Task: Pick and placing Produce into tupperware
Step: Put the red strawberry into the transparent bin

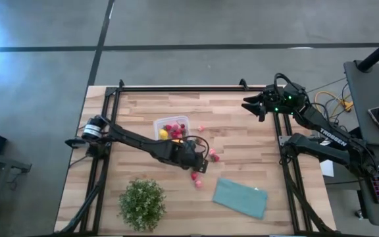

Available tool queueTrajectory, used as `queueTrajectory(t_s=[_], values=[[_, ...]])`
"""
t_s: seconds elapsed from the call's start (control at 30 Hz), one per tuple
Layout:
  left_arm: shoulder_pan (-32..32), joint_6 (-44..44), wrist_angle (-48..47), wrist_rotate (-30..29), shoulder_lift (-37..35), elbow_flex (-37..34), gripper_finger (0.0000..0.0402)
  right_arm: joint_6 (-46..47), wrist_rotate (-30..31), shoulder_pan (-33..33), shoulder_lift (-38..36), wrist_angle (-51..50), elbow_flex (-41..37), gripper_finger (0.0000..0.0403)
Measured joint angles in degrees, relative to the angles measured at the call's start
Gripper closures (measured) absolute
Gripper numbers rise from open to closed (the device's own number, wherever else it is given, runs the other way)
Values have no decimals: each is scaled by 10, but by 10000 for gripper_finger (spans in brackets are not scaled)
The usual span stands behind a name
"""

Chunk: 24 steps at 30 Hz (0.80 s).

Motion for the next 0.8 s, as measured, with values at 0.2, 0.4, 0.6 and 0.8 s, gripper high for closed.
queueTrajectory(t_s=[0.2, 0.4, 0.6, 0.8], values=[[-3, -35, -6, 9, 16, -2, 199, 0, 0, 0, 0, 0, 0, 177], [-6, -77, 13, 6, 27, -1, 199, 0, 0, 0, 0, 0, 0, 177], [-8, -72, 22, 2, 44, 0, 199, 0, 0, 0, 0, 0, 0, 177], [-8, -70, 9, -2, 55, -1, 199, 0, 0, 0, 0, 0, 0, 177]])
